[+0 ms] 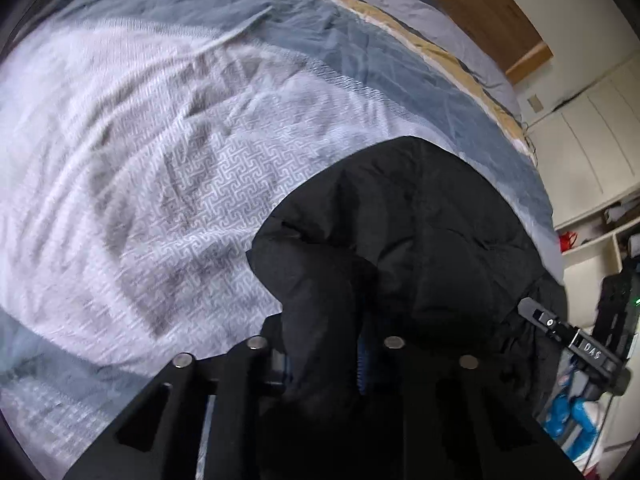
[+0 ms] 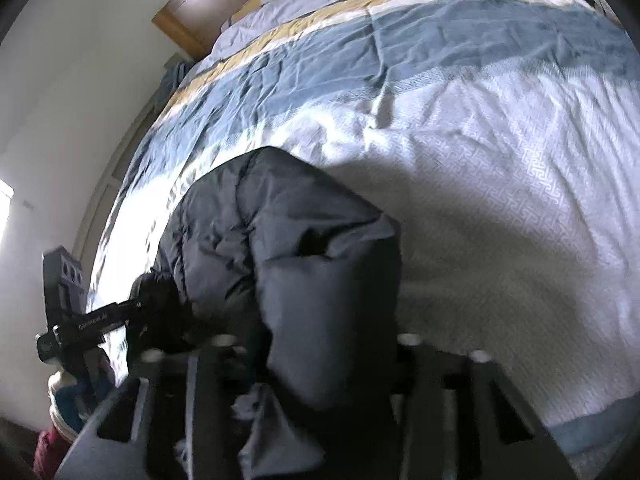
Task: Fold large clothes
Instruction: 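Lift the hem with both tools and fold it over toward the collar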
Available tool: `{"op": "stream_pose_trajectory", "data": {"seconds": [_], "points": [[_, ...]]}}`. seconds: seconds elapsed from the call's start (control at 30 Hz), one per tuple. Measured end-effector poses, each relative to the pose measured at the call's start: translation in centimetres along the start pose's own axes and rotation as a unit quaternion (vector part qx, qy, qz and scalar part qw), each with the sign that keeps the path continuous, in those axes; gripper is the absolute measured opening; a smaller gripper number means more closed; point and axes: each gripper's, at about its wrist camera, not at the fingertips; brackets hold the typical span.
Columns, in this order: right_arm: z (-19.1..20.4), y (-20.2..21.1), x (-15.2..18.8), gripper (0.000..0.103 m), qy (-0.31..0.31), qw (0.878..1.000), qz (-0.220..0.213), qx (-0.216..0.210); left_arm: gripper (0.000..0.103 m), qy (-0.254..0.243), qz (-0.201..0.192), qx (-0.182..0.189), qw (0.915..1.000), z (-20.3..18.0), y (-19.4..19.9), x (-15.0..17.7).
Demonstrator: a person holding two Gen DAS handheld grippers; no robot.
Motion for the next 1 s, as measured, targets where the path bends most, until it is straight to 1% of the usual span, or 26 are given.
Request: {"op": "stream_pose_trajectory", "data": {"seconds": [0.1,0.23,0.3,0.33,0.37,0.4,0.43,0.47,0.53,0.57,0.6,0.63,0.7,0.77,0.83,0.93,1.0], "points": [[1.9,1.8,0.7,0.024,0.027,1.0,0.005,0.008,0.016,-0.011,-0.015,-0.002,0.9998,-0.4,2.6,1.1],[5.7,5.7,2.7,0.023,0.063,0.998,-0.004,0.011,0.015,-0.017,-0.037,0.003,0.9991,-0.5,6.9,3.4],[7.7,7.5,3.8,0.023,0.076,0.997,-0.01,0.005,0.014,-0.022,-0.055,0.006,0.9982,-0.4,10.3,5.6],[8.9,8.8,4.7,0.023,0.085,0.996,-0.014,-0.001,0.014,-0.024,-0.06,0.008,0.9979,-0.5,11.2,6.0],[10.1,9.9,5.6,0.023,0.095,0.995,-0.017,-0.005,0.014,-0.028,-0.07,0.011,0.9971,-0.4,12.9,7.1],[11.3,11.1,6.7,0.023,0.107,0.994,-0.021,-0.009,0.013,-0.036,-0.083,0.015,0.9958,-0.2,15.3,9.0],[12.6,12.5,8.1,0.023,0.123,0.992,-0.025,-0.013,0.013,-0.041,-0.09,0.016,0.995,-0.2,16.5,10.0],[13.7,13.9,9.6,0.023,0.135,0.99,-0.032,-0.017,0.013,-0.045,-0.098,0.02,0.994,0.1,18.2,11.7],[15.8,17.0,13.1,0.023,0.156,0.986,-0.048,-0.031,0.013,-0.047,-0.115,0.03,0.9918,1.2,22.1,16.1],[16.7,18.9,15.3,0.023,0.166,0.984,-0.06,-0.038,0.013,-0.048,-0.121,0.032,0.991,1.4,23.3,17.6],[17.4,20.1,16.8,0.023,0.173,0.982,-0.067,-0.041,0.012,-0.052,-0.133,0.031,0.9893,2.0,25.4,20.4],[18.3,22.0,19.4,0.023,0.184,0.979,-0.078,-0.045,0.012,-0.053,-0.138,0.031,0.9886,2.3,26.4,21.8],[19.3,24.4,22.8,0.023,0.189,0.976,-0.094,-0.052,0.012,-0.05,-0.146,0.048,0.9868,3.7,28.8,26.3],[20.1,26.8,27.0,0.023,0.187,0.974,-0.112,-0.068,0.012,-0.055,-0.146,0.042,0.9868,4.5,30.1,29.7],[20.5,28.1,30.2,0.023,0.183,0.973,-0.117,-0.074,0.012,-0.055,-0.135,0.039,0.9885,5.6,30.8,33.3],[20.7,29.0,34.9,0.023,0.184,0.973,-0.117,-0.074,0.012,-0.066,-0.137,0.033,0.9879,6.2,31.1,36.6],[20.2,29.1,37.3,0.023,0.173,0.975,-0.118,-0.078,0.012,-0.064,-0.131,0.034,0.9888,6.8,30.8,38.4]]}}
Point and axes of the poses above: each gripper's, at about its wrist camera, not at the fingertips, and y roughly against the way its jaws point, z to its left, x to its underside, and after that the axes turned 12 degrees about -x, right-handed
